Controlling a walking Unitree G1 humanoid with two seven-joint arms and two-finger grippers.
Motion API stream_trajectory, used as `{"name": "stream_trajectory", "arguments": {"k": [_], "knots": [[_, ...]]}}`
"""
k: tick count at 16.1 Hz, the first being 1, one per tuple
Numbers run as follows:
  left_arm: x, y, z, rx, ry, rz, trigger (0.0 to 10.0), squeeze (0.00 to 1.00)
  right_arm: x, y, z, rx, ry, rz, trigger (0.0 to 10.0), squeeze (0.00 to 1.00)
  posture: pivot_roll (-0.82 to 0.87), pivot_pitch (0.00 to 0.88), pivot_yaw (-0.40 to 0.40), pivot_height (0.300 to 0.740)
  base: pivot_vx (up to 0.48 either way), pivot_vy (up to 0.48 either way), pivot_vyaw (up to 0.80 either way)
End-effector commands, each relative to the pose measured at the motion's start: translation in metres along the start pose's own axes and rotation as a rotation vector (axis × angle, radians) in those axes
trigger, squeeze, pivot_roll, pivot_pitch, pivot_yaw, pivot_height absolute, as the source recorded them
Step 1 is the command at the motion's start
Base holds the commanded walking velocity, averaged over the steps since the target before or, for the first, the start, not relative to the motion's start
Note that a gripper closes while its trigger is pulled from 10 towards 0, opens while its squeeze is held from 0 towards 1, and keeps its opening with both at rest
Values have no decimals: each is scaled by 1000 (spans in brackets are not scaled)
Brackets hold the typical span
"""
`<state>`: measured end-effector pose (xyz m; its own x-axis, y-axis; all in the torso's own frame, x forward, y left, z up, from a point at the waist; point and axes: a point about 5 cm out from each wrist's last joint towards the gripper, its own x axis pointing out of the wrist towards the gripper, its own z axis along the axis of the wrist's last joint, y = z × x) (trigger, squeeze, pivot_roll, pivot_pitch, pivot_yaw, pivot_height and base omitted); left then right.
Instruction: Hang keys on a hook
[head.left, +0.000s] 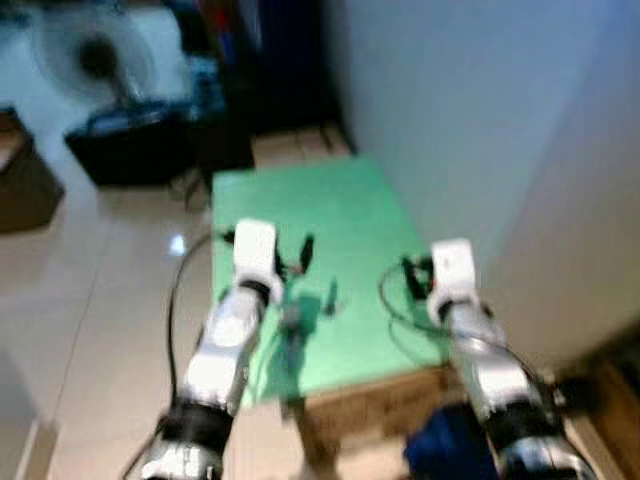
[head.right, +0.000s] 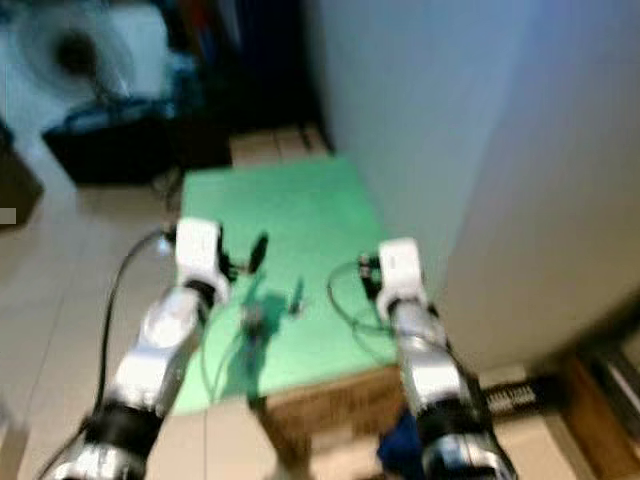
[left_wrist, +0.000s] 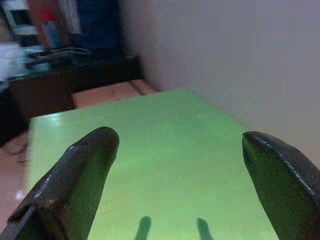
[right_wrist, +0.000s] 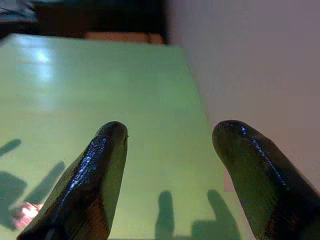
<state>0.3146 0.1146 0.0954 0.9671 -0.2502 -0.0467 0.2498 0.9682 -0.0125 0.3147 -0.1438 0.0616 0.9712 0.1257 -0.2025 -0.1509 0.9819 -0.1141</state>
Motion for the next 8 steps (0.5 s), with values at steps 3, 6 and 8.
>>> {"name": "stream_trajectory", "arguments": {"k": [3,6,8], "knots": [[-3,10,-3,14,21,44,10000,0,0,9,1,1,2,35,10000,0,-109,0,92,740,0,0,0],[-3,9,-3,-5,13,40,10000,0,1,9,1,-7,7,34,10000,0,-111,0,93,740,0,0,0],[-2,9,-2,-3,11,38,10000,0,1,9,2,-7,9,36,10000,0,-112,0,94,740,229,0,0]]}}
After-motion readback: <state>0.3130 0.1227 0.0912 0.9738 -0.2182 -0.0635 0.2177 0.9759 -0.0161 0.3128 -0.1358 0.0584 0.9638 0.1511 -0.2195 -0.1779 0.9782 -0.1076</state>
